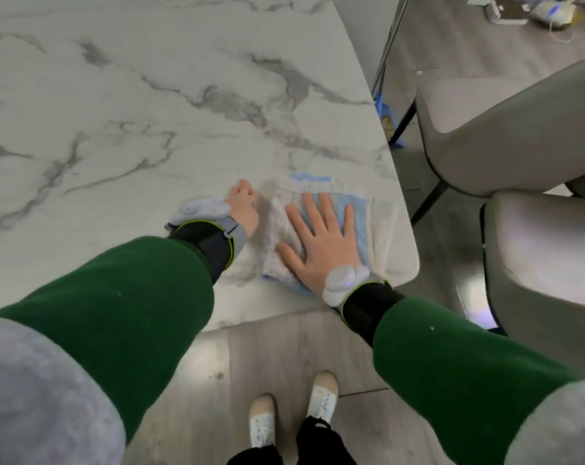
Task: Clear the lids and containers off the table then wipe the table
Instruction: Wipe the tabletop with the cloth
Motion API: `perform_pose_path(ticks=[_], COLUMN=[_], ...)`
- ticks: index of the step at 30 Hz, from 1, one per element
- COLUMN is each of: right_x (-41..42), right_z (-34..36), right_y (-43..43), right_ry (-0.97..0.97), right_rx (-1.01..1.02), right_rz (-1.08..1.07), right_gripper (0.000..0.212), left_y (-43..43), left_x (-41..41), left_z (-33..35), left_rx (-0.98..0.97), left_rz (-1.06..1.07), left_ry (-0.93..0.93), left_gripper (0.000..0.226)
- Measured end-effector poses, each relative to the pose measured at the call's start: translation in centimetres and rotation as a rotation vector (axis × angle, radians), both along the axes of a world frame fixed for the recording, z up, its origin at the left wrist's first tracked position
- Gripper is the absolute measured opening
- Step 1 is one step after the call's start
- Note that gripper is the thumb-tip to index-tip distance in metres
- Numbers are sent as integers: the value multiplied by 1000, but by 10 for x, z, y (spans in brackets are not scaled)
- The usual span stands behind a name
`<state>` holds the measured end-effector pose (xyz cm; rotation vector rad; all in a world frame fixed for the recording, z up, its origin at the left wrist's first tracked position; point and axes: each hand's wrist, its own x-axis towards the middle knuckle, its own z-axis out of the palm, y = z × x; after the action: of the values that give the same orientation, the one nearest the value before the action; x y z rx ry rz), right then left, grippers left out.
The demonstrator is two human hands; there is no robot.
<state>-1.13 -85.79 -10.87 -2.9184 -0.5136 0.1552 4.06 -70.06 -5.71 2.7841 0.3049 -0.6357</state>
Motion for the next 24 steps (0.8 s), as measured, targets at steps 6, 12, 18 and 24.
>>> perform_pose_path(ticks=[6, 12, 18, 24], right_x=[-22, -11, -51, 4], right_z=[-4, -5, 0, 1], right_y=[-51, -78, 18, -26], right_ry=[-15, 76, 19, 43], right_rx=[-9, 10, -33, -35], right_rz=[0, -616, -195, -93], right_gripper=[66, 66, 67, 68], left_y=[3, 7, 9, 14], left_x=[-5, -21, -16, -1], left_z=[-2, -2, 8, 7], left_rx=[103, 101, 64, -35], left_rz=[-96, -112, -60, -33], left_ry=[23, 5, -51, -91], left_gripper=[38, 46, 48, 49])
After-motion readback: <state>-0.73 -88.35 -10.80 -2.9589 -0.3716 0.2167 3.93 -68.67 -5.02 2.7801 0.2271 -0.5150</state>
